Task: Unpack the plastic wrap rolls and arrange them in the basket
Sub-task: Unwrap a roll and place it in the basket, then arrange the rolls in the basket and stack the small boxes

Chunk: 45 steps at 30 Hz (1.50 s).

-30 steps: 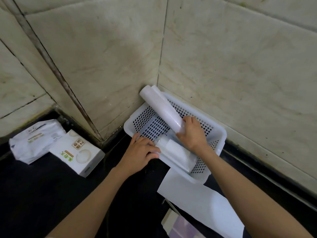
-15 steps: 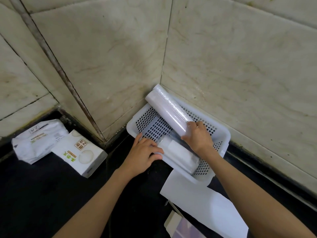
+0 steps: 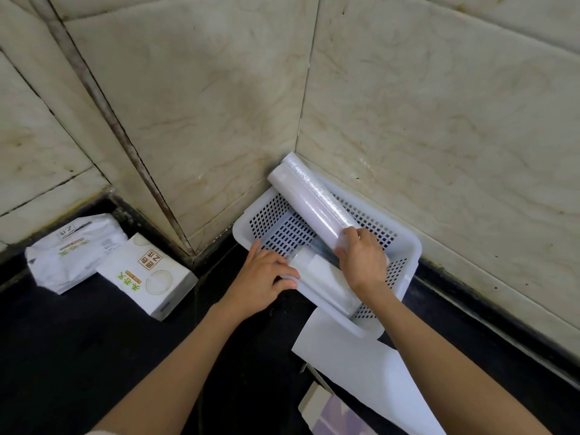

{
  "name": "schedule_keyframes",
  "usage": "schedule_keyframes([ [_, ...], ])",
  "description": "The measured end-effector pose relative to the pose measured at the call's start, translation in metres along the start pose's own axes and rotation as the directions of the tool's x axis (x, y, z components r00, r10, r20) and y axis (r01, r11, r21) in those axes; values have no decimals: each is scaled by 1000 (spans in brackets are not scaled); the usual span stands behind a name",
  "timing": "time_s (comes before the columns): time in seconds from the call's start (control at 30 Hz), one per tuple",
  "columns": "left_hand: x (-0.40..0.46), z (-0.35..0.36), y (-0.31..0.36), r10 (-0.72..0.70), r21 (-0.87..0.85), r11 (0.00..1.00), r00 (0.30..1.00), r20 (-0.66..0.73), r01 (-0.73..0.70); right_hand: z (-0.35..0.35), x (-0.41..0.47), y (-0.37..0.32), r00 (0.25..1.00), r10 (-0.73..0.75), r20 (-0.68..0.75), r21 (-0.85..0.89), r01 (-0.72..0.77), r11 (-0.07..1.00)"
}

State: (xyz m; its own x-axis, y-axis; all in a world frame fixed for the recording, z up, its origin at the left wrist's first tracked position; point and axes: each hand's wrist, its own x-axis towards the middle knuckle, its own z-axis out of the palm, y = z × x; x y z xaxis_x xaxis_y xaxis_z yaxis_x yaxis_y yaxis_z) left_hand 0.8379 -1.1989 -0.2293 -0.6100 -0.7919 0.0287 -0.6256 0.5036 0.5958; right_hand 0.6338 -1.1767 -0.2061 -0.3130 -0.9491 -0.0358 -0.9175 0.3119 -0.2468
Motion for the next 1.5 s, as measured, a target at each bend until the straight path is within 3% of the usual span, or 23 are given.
schedule_keyframes([
  [0.17,-5,-10,13,-38,-47,998,997,70,41,-20,-4,-18,990,63,129,104,-77,992],
  [0.33,-68,-19,10,-30,20,999,999,-31,31,-23,-40,-75,984,-167,61,287,143,947],
  [0.43,-119,-34,-16,-171,39,984,980,-100,175,-17,-55,-118,963,-268,30,336,243,910],
  [0.53,-160,-55,-54,-368,54,921,909,-196,385,0,-66,-160,926,-372,70,324,332,886],
  [0.67,-189,-75,-100,-600,41,783,771,-213,620,36,-76,-217,847,-464,260,229,413,882],
  [0.87,-213,-75,-155,-807,121,584,590,-16,803,84,-76,-276,847,-386,365,-18,421,907],
  [0.93,-220,-71,-165,-829,144,557,559,36,818,93,-70,-286,861,-337,382,-69,390,918],
  [1.03,-228,-65,-173,-834,130,552,546,83,823,98,-68,-296,882,-320,345,-115,378,919],
  [1.13,-230,-63,-177,-831,89,556,550,84,826,91,-71,-294,892,-308,332,-20,333,943],
  [1.23,-227,-62,-180,-831,73,556,552,70,828,74,-71,-289,872,-391,294,90,382,920],
  [1.37,-223,-64,-177,-830,70,557,551,82,828,55,-59,-315,795,-583,166,166,560,811],
  [1.5,-223,-64,-175,-822,58,569,564,84,821,48,-30,-363,640,-758,128,141,745,652],
])
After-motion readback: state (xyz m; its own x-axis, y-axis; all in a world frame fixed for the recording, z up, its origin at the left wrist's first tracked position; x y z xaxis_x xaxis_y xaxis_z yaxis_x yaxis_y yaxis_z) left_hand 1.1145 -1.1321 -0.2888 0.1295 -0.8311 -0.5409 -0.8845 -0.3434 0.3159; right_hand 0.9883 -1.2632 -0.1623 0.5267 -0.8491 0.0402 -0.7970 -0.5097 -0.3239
